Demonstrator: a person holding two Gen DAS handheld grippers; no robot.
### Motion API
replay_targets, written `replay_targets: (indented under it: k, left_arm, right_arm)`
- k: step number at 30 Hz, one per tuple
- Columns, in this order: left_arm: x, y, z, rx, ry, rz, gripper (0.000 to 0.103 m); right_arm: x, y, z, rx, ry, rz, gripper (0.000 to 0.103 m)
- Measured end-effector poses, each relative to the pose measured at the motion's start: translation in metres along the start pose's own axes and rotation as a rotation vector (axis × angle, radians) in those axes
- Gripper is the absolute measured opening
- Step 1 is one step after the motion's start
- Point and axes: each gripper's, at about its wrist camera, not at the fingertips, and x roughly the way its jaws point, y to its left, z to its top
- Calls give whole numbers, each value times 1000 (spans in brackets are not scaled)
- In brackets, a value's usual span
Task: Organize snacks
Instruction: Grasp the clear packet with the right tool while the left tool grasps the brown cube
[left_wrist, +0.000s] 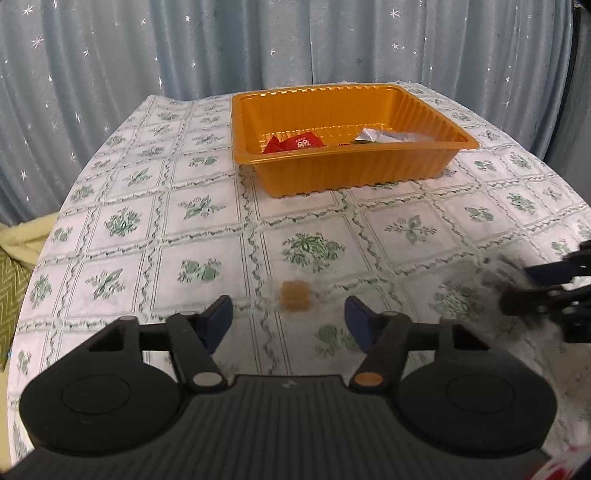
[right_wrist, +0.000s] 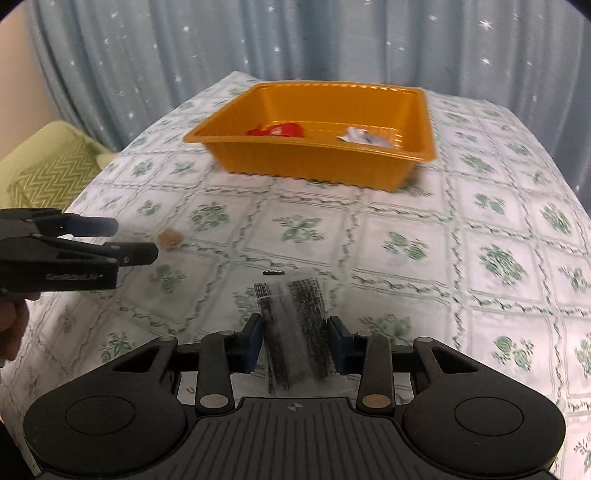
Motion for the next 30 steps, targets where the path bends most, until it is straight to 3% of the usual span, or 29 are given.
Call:
replay_targets:
  k: [8,23,30]
  left_arm:
    - [24,2,8,26,7,-15,46]
    - [33,1,11,36,19,-32,40]
    - [27,6,6,67,25,-77,40]
  right_arm:
    - [-3,-13,-1,56,-9,-14,38]
    - [-1,-15,0,70,-3,-19,38]
    - [-2,-15,-3,79,1,-24,38]
